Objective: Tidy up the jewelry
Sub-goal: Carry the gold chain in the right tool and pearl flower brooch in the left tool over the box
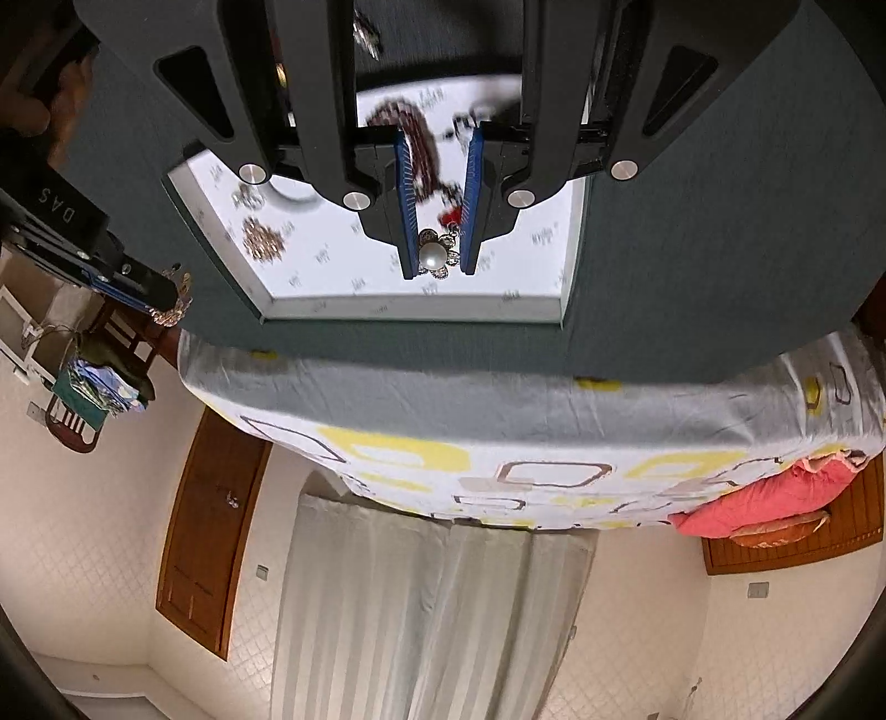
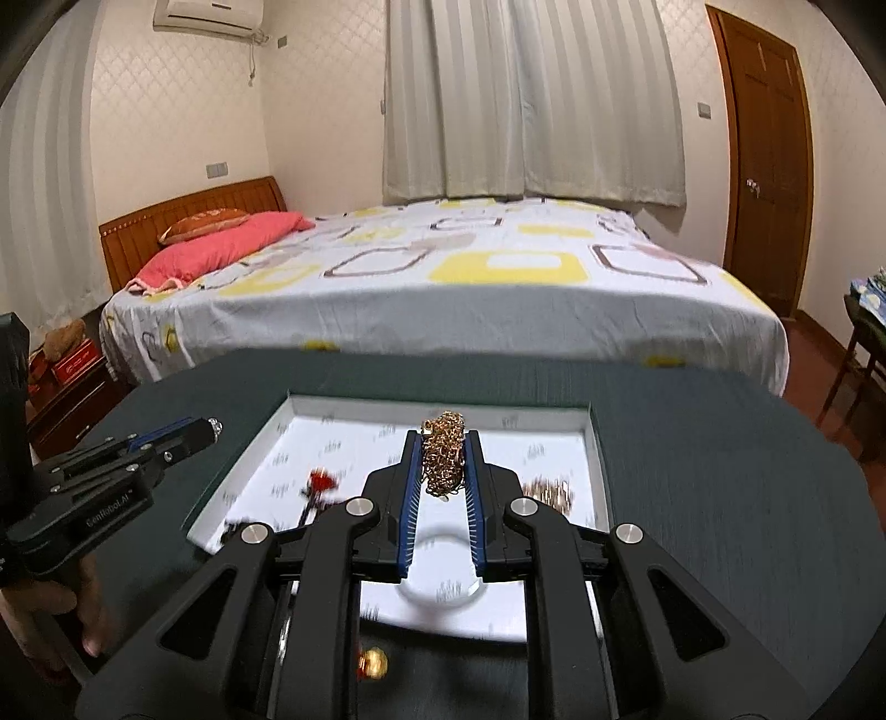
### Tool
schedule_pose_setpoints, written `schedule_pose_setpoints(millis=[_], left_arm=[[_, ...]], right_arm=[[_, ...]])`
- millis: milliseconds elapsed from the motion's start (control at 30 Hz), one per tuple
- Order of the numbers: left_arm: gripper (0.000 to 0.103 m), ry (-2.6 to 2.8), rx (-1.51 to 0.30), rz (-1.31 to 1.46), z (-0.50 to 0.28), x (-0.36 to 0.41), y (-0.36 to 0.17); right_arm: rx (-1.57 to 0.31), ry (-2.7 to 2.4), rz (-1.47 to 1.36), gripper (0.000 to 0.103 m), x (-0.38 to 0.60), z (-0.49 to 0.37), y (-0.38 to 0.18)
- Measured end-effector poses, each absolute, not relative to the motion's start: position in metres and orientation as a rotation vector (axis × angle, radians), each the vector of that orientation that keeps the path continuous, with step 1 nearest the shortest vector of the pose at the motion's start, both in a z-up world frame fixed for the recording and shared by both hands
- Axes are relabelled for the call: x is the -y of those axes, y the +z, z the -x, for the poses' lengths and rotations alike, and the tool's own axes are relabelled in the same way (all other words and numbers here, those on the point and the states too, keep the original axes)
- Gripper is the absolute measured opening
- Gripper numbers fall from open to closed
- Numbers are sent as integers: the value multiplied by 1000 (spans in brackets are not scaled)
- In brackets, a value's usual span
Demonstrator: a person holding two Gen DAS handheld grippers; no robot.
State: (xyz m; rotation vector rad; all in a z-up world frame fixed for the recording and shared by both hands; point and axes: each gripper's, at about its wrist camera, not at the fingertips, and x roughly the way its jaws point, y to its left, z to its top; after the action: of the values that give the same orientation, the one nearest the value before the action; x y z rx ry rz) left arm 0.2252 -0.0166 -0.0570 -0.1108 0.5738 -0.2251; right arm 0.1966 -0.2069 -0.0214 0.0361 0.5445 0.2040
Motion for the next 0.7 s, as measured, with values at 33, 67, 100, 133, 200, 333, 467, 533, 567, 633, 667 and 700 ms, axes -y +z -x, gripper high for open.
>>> schedule_pose_setpoints(millis=[33,67,100,133,200,333,467,533,567,633,667,700], left_arm=[[16,-222,-572,114,-231,16,-58],[16,-220,-569,113,-235,16,-58],[16,-217,-567,111,-240,15,-60],[16,-215,-568,111,-243,15,-61],[16,-210,-575,111,-253,14,-66],[16,-199,-595,108,-265,12,-76],[16,-184,-625,110,-276,11,-89],[16,-179,-643,110,-280,11,-96],[16,-177,-650,108,-282,11,-98],[16,-174,-661,104,-286,12,-103],[16,-173,-664,103,-287,11,-104],[16,-171,-671,101,-289,12,-106]], right_arm=[[-541,202,-37,15,207,-200,-22],[-535,199,-39,15,207,-207,-21],[-532,197,-40,15,207,-211,-22],[-531,196,-40,15,207,-215,-24],[-531,191,-39,15,206,-224,-27],[-547,184,-35,15,203,-238,-39],[-591,172,-28,15,203,-253,-60],[-616,165,-25,15,203,-259,-71],[-625,161,-23,15,203,-261,-75],[-644,153,-19,15,203,-266,-83],[-654,149,-17,15,203,-269,-87],[-663,146,-15,15,202,-271,-91]])
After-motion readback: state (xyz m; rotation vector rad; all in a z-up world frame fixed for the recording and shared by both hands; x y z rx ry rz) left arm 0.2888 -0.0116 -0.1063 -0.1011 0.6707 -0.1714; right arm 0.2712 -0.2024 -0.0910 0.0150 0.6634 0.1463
